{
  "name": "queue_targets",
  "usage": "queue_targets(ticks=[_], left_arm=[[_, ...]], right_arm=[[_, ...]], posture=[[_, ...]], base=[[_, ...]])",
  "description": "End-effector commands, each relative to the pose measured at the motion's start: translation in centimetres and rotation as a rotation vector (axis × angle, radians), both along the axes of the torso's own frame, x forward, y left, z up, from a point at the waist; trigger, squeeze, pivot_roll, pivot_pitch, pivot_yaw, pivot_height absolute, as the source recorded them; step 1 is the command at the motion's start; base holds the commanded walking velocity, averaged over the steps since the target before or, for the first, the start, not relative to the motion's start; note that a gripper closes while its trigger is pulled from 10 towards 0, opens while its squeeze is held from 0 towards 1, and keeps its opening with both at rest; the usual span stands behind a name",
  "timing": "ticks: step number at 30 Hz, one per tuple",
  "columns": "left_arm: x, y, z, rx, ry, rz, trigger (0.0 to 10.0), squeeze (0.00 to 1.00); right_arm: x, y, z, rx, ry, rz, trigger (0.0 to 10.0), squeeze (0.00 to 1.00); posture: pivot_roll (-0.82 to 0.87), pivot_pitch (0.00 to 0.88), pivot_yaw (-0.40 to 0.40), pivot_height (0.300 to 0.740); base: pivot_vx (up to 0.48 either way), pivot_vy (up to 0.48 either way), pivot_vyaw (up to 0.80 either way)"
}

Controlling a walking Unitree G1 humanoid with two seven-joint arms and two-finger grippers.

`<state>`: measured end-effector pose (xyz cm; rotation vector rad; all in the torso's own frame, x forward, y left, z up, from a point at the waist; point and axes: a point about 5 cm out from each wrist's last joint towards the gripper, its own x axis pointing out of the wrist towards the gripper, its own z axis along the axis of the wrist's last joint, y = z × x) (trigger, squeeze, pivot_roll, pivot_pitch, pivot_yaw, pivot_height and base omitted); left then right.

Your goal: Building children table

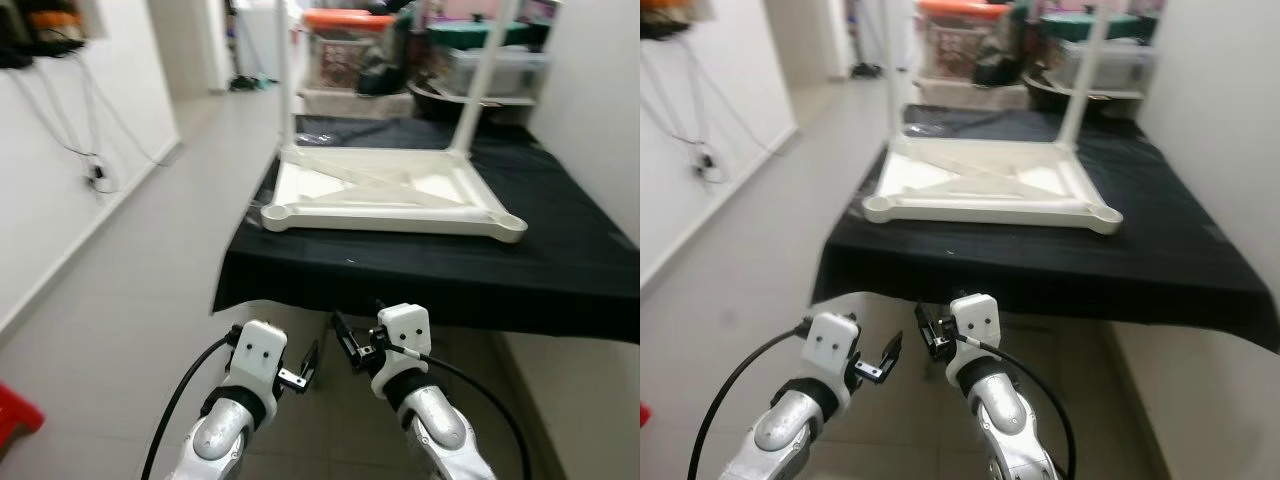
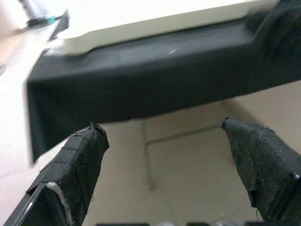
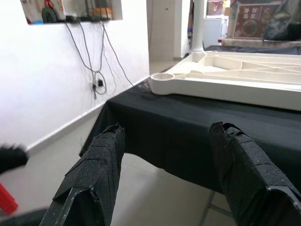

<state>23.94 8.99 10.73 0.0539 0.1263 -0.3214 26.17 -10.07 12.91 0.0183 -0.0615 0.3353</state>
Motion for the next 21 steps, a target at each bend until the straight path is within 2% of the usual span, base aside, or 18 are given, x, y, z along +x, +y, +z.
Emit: queue_targets(ticks=[1,5,21], left_arm=[[-0.22,-0.09,-0.38,0.012,0.023,0.007,10.0,0.00],[-0.02,0.15,-0.50,-0.003,0.037,0.029,10.0,0.00],[0.04,0.08,-0.62,-0.010,0.062,0.018,10.0,0.00]], right_arm=[[-0.10,-0.41,-0.16,0.020,0.019,-0.023,10.0,0.00],[-0.07,-0.50,-0.21,0.020,0.022,-0.028,10.0,0.00],[0.06,-0.51,-0.14,0.026,0.030,-0.036,10.0,0.00]], posture=[[0.02,0.041,-0.040,0.740],[0.02,0.044,-0.037,0.740],[0.02,0.057,-0.036,0.740]], base=[[0.000,0.000,0.00],[0.000,-0.144,0.00],[0.000,-0.411,0.00]])
